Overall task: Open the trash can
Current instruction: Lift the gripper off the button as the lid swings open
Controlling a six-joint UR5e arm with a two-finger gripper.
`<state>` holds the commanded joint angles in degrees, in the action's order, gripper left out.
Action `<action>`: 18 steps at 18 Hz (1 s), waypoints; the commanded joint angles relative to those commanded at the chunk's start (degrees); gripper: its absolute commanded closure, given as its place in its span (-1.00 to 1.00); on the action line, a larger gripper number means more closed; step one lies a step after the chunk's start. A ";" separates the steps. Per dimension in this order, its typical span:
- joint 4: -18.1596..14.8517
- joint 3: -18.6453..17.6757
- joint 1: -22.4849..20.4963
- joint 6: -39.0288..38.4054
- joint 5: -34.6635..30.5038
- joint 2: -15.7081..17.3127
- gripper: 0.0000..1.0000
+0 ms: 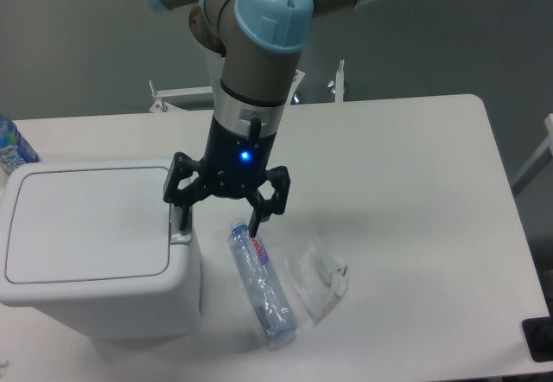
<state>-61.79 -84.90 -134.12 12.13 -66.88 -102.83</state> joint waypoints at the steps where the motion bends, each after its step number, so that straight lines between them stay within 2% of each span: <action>1: 0.00 0.09 0.00 0.00 0.00 0.00 -1.00; 12: -0.35 0.61 -1.58 0.26 -0.79 0.61 -1.00; 15: -0.35 3.59 -3.77 0.35 -0.97 0.70 -1.00; 18: -0.18 6.50 -7.81 0.27 -0.97 0.79 -1.00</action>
<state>-61.96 -78.41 -141.93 12.39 -67.85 -102.04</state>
